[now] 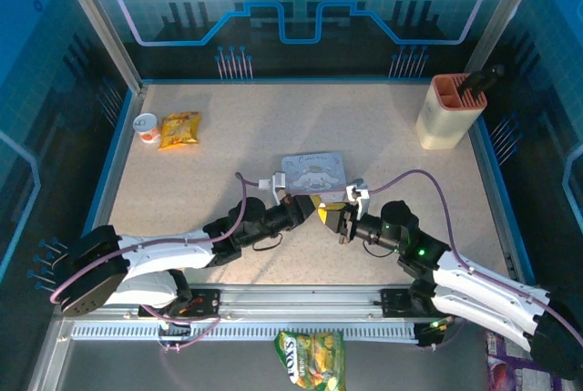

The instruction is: Unlock the padlock with the key

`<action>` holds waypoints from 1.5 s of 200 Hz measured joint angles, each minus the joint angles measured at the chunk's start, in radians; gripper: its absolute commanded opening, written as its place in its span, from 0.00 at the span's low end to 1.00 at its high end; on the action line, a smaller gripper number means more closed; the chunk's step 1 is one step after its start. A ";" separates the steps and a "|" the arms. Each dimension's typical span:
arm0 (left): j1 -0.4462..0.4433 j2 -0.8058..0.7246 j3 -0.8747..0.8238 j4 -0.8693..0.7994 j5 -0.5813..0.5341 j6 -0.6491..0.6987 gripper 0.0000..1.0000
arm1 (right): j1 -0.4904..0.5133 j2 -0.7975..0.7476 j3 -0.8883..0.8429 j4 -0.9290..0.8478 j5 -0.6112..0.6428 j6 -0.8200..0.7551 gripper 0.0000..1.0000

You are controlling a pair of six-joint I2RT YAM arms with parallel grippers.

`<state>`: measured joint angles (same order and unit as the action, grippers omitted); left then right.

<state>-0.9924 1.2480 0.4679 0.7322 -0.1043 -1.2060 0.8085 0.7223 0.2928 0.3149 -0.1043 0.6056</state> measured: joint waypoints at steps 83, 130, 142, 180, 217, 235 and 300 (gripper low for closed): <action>0.019 -0.072 -0.015 -0.177 -0.044 0.152 0.58 | -0.149 -0.068 0.001 -0.146 0.010 0.068 0.00; 0.102 -0.058 0.193 -0.599 -0.011 0.520 0.58 | -0.188 -0.109 0.008 -0.324 -0.020 0.064 0.00; 0.086 -0.020 0.262 -0.679 -0.034 0.612 0.58 | -0.188 -0.131 0.011 -0.354 -0.020 0.063 0.00; 0.004 0.206 0.406 -0.864 -0.143 0.832 0.58 | -0.204 -0.208 0.011 -0.421 -0.009 0.049 0.00; -0.012 0.355 0.473 -0.988 -0.198 0.938 0.54 | -0.294 -0.297 0.011 -0.525 -0.008 0.039 0.00; -0.012 0.409 0.534 -1.033 -0.221 0.959 0.53 | -0.328 -0.357 0.011 -0.574 -0.008 0.034 0.00; -0.005 0.547 0.651 -1.116 -0.302 0.966 0.56 | -0.371 -0.455 0.011 -0.654 -0.039 0.031 0.00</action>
<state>-0.9970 1.7954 1.1191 -0.3836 -0.4065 -0.2405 0.4374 0.2676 0.3035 -0.3393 -0.1432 0.6365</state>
